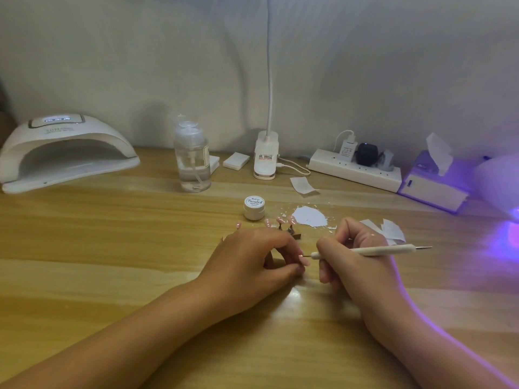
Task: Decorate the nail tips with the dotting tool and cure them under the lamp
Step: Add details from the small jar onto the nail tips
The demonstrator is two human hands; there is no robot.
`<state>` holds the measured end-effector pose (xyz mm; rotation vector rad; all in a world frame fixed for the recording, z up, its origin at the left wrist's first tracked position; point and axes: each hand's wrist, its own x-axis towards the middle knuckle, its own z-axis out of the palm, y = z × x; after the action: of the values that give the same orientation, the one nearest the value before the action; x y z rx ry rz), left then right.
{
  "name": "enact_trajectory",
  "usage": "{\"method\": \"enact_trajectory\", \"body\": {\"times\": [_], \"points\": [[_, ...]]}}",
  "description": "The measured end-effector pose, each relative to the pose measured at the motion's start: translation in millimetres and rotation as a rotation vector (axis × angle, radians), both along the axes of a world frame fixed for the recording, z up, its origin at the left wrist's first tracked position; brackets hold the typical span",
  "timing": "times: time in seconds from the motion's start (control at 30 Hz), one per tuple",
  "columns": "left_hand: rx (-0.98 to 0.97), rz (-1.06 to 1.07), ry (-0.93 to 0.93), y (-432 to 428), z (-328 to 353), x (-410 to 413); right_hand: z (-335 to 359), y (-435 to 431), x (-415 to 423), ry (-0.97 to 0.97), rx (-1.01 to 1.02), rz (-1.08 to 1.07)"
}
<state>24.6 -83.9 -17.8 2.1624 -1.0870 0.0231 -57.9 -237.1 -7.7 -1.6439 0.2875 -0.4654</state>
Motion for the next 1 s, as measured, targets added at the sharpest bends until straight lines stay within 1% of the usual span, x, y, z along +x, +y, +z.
{"method": "enact_trajectory", "body": {"times": [0.5, 0.67, 0.8, 1.0], "points": [[0.005, -0.005, -0.007, 0.3, -0.1, 0.2, -1.1, -0.2, 1.3, 0.017, -0.016, -0.005], [-0.006, -0.017, 0.000, 0.1, 0.2, 0.2, 0.7, -0.9, -0.5, -0.054, 0.046, -0.067], [-0.014, -0.026, 0.012, 0.6, 0.0, 0.6, -1.3, -2.5, -0.3, -0.066, 0.030, -0.080], [-0.013, -0.028, 0.003, 0.5, -0.1, 0.9, -2.8, -1.5, 0.5, -0.034, -0.005, -0.049]]}}
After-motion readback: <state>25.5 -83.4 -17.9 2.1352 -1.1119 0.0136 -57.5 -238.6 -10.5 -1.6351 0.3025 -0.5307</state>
